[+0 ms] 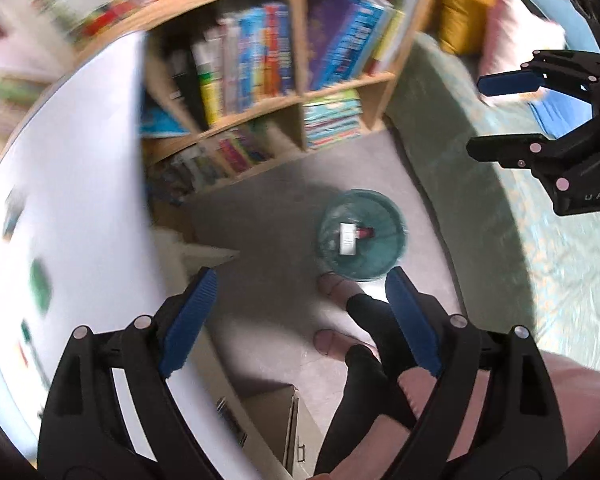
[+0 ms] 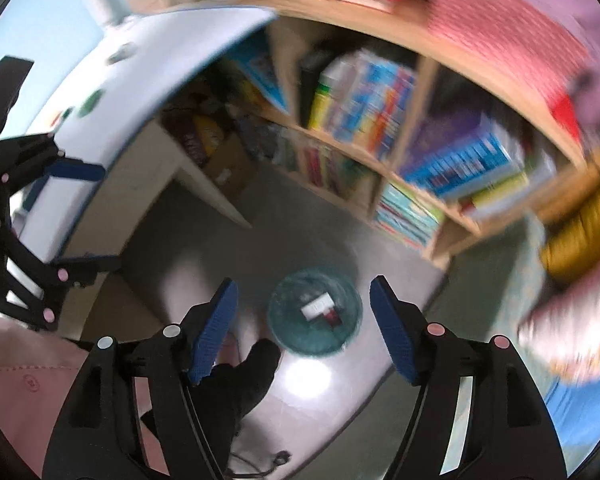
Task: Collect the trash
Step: 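Move both open tools back over the table, then grasp the light blue box with the left tool while the right tool grasps the navy case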
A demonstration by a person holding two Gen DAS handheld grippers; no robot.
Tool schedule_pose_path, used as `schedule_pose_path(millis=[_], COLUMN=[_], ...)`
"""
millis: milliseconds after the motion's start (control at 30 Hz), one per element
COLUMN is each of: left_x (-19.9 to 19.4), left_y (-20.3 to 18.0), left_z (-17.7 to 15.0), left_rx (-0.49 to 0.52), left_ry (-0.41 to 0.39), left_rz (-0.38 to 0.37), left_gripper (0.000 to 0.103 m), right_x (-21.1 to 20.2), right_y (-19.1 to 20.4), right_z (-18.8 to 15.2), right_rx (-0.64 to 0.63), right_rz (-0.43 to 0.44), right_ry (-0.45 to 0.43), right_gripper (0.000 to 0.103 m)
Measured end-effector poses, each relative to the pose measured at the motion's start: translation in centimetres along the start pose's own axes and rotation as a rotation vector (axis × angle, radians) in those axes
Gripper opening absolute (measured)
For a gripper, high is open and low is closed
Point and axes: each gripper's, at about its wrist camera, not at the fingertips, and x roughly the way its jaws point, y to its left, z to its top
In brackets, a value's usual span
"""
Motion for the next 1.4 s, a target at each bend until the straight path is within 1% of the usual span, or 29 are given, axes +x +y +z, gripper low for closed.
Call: schedule_pose_path(millis=[33, 67, 100, 133, 200, 233, 267, 300, 333, 400, 433, 500, 533, 633, 733, 800, 933, 1067, 1233, 1400], left_x=[-0.5, -1.0, -1.5, -1.8, -2.6, -3.1, -3.4, -3.4, -3.5, -4.1, -4.4, -4.8, -5.1, -5.5, -5.7, -5.8, -5.4, -5.0, -4.2, -2.9], left_y=[1.2, 2.4, 3.7, 4.5, 6.6, 7.7, 8.8, 9.5, 10.4, 11.7, 12.4, 13.6, 14.3, 15.5, 16.3, 16.8, 17.6, 18.4, 19.1, 19.9], left_z=[-0.8, -1.6, -2.5, -3.1, -4.8, -6.0, -7.2, -7.9, -9.1, -11.2, -12.5, -14.6, -16.0, -18.6, -21.2, -22.5, -24.6, -25.7, -26.4, -26.6], left_rx=[-0.036, -0.078, -0.124, -0.155, -0.238, -0.286, -0.331, -0.357, -0.395, -0.462, -0.504, -0.575, -0.621, -0.69, -0.726, -0.745, -0.791, -0.818, -0.797, -0.759], left_ry=[-0.002, -0.001, -0.001, 0.0, 0.003, 0.004, 0.012, 0.028, 0.05, 0.059, 0.06, 0.073, 0.084, 0.108, 0.138, 0.154, 0.175, 0.18, 0.198, 0.221], left_rz=[0.012, 0.022, 0.031, 0.039, 0.071, 0.095, 0.119, 0.133, 0.15, 0.186, 0.2, 0.222, 0.239, 0.271, 0.311, 0.325, 0.331, 0.314, 0.316, 0.302], left_gripper=[0.089, 0.091, 0.092, 0.093, 0.094, 0.096, 0.096, 0.096, 0.096, 0.096, 0.096, 0.096, 0.096, 0.096, 0.096, 0.096, 0.096, 0.096, 0.096, 0.093], right_x=[0.1, 0.4, 0.5, 0.8, 1.0, 1.3, 1.4, 1.6, 1.8, 2.0, 2.1, 2.6, 2.8, 3.8, 4.4, 4.7, 5.5, 6.2, 7.4, 8.6], right_y=[0.7, 2.0, 2.8, 4.4, 6.5, 8.3, 9.3, 10.9, 11.9, 15.1, 16.1, 19.2, 20.1, 23.8, 27.4, 29.0, 32.3, 35.0, 37.1, 38.6], right_z=[0.8, 2.3, 3.0, 4.5, 6.3, 7.7, 8.4, 9.4, 10.0, 11.5, 11.9, 12.8, 13.1, 13.6, 13.7, 13.8, 13.8, 13.4, 13.3, 13.4], right_rx=[-0.034, -0.096, -0.129, -0.201, -0.289, -0.36, -0.399, -0.456, -0.491, -0.604, -0.64, -0.744, -0.775, -0.905, -1.043, -1.103, -1.23, -1.339, -1.43, -1.502], right_rz=[0.01, 0.033, 0.044, 0.065, 0.096, 0.13, 0.151, 0.192, 0.221, 0.276, 0.288, 0.325, 0.335, 0.374, 0.392, 0.396, 0.397, 0.398, 0.402, 0.391], right_ry=[-0.002, -0.006, -0.009, -0.016, -0.025, -0.03, -0.031, -0.029, -0.025, -0.029, -0.031, -0.027, -0.021, 0.025, 0.037, 0.037, 0.046, 0.056, 0.07, 0.081], right_gripper=[0.069, 0.069, 0.069, 0.07, 0.07, 0.072, 0.079, 0.082, 0.084, 0.085, 0.086, 0.087, 0.087, 0.087, 0.087, 0.087, 0.087, 0.087, 0.087, 0.087])
